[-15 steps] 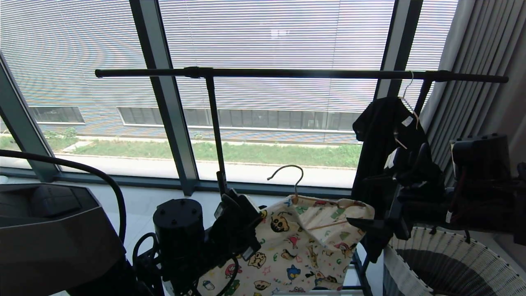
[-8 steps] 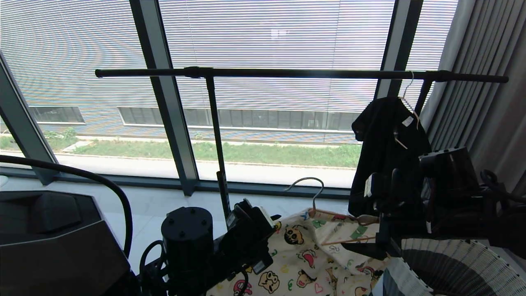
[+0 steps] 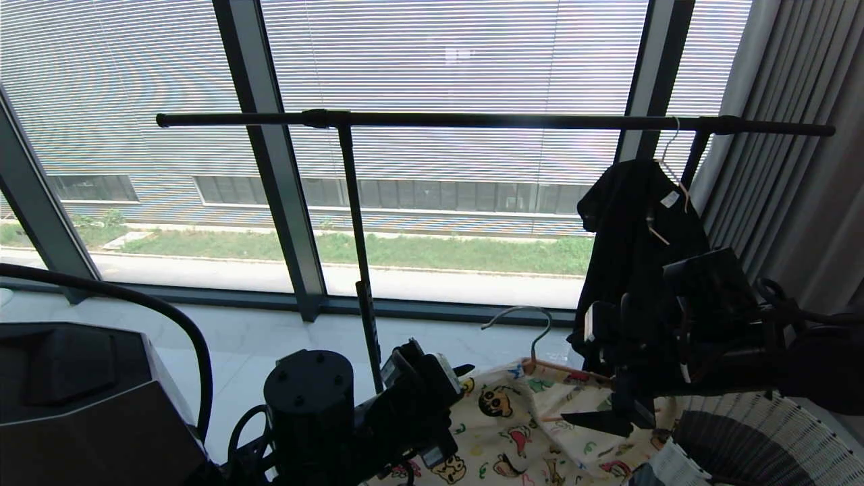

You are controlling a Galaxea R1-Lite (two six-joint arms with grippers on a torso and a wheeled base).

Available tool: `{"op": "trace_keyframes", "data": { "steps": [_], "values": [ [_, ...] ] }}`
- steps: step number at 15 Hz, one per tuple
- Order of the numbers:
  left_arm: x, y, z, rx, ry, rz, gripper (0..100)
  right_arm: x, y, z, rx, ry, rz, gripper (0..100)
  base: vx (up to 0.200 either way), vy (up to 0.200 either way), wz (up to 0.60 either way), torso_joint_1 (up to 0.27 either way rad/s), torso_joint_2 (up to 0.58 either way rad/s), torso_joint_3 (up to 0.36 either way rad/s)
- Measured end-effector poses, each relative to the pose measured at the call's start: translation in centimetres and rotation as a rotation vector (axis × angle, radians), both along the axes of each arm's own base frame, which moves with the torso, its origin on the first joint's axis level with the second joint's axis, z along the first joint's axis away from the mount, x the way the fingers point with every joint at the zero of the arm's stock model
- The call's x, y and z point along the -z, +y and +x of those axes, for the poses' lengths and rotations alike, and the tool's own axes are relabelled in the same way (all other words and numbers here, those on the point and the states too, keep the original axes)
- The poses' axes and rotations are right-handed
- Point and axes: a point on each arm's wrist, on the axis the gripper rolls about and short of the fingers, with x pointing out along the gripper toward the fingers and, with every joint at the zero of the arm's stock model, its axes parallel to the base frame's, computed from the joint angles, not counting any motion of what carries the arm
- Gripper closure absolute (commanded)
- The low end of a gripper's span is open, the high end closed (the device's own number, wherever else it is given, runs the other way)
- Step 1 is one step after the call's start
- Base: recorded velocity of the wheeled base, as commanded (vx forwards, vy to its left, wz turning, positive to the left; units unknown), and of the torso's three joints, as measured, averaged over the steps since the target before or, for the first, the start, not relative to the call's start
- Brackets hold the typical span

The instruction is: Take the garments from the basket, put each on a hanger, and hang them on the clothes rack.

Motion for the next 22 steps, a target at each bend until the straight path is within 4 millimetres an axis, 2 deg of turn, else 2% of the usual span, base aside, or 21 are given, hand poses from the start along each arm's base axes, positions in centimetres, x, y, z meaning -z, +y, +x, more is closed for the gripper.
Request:
{"op": "trace_keyframes", "data": {
  "steps": [5, 9, 10, 13, 16, 19, 22],
  "values": [
    [-0.2, 0.0, -0.1, 0.002, -0.003, -0.004, 100, 0.3, 0.2, 0.1, -0.013, -0.005, -0.007, 100, 0.0, 0.0, 0.0, 0.0, 0.0, 0.0],
    [-0.2, 0.1, -0.1, 0.0, -0.001, -0.009, 100, -0.2, 0.4, 0.5, -0.015, -0.067, 0.029, 100, 0.0, 0.0, 0.0, 0.0, 0.0, 0.0],
    [-0.2, 0.0, -0.1, -0.001, 0.006, -0.015, 0, -0.5, 0.5, 0.6, -0.02, -0.097, 0.045, 100, 0.0, 0.0, 0.0, 0.0, 0.0, 0.0],
    [-0.2, 0.6, 0.4, -0.04, 0.026, -0.031, 0, -0.8, 0.3, 0.7, -0.092, -0.18, 0.072, 100, 0.0, 0.0, 0.0, 0.0, 0.0, 0.0],
    [0.2, 2.9, 1.0, -0.12, 0.028, -0.026, 0, -1.1, -0.9, 1.4, -0.08, -0.248, 0.072, 100, 0.0, 0.0, 0.0, 0.0, 0.0, 0.0],
    [0.9, 6.0, 0.1, -0.192, 0.064, -0.001, 0, -1.4, -2.4, 2.2, -0.018, -0.272, 0.08, 100, 0.0, 0.0, 0.0, 0.0, 0.0, 0.0],
    [0.6, 7.4, -0.9, -0.217, 0.075, -0.003, 0, -1.9, -3.3, 2.9, 0.047, -0.278, 0.117, 100, 0.0, 0.0, 0.0, 0.0, 0.0, 0.0]
  ]
}}
